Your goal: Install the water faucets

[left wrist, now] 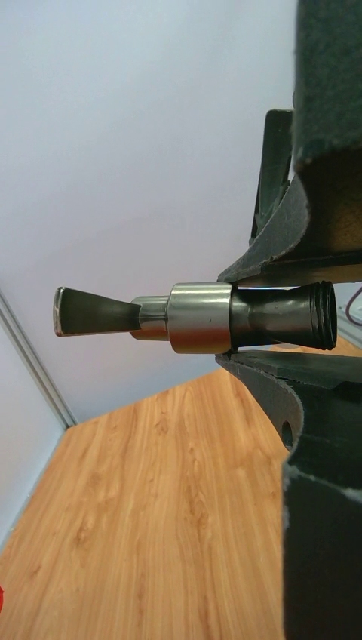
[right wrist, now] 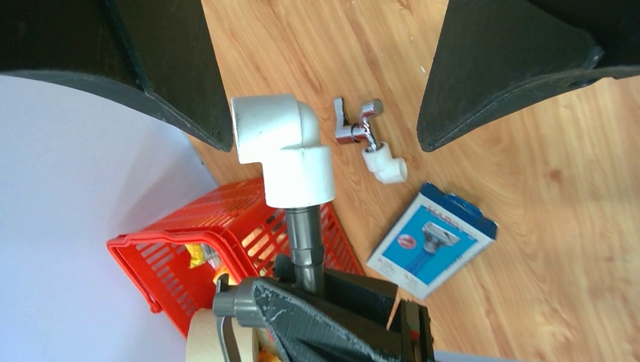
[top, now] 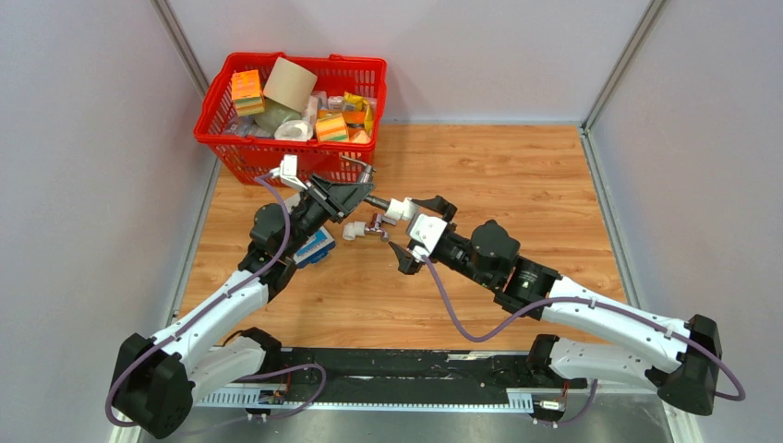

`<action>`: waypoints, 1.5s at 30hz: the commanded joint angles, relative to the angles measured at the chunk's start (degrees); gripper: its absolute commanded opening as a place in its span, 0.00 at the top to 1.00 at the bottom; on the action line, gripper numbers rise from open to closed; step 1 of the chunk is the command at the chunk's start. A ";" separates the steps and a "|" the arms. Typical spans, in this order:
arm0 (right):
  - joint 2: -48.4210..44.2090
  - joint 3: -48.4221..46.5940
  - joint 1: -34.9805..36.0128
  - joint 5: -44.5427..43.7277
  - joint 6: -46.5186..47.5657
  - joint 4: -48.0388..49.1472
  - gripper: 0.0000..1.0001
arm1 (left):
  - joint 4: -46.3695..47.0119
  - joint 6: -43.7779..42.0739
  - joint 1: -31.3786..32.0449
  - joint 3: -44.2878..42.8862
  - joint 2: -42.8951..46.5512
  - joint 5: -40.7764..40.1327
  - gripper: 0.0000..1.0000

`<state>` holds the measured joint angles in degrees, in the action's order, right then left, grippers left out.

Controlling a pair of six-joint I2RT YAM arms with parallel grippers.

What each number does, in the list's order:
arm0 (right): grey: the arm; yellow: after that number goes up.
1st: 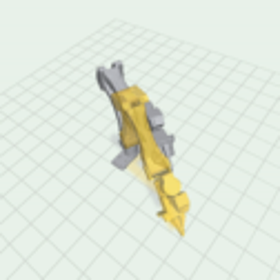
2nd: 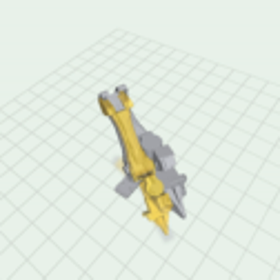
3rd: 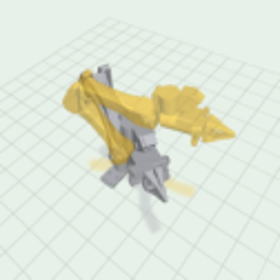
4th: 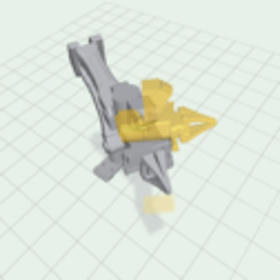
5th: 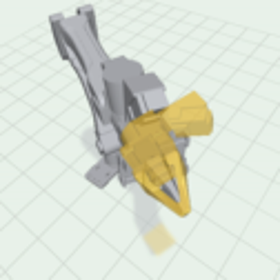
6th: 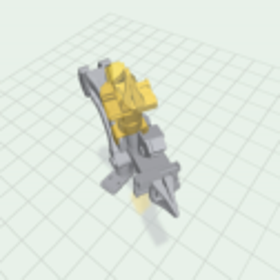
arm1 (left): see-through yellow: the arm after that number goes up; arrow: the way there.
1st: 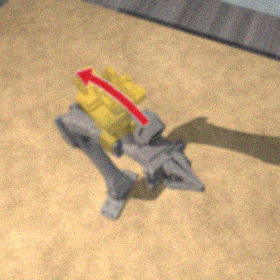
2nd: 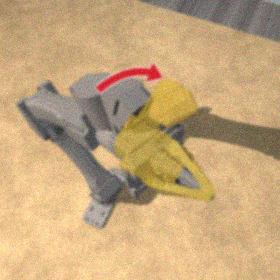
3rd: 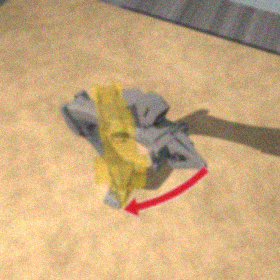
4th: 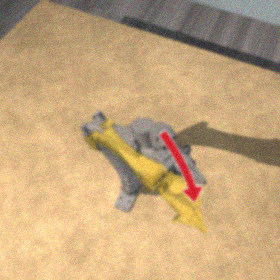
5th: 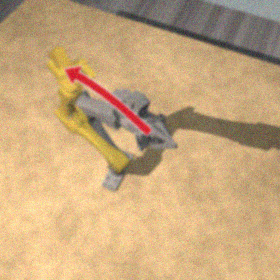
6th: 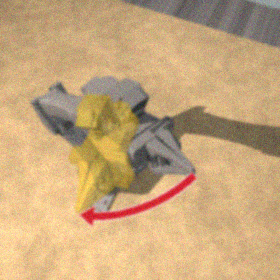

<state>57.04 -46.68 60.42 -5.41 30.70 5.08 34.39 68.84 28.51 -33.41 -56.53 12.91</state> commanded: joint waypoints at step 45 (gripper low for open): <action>15.05 -11.33 -29.84 55.18 -59.37 6.18 0.37 | 56.58 -8.55 0.32 8.97 -0.51 6.35 1.00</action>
<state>75.85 -54.50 31.86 59.02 -32.38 16.97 68.29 61.58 28.42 -24.99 -60.51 19.99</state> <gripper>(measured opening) 0.488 0.379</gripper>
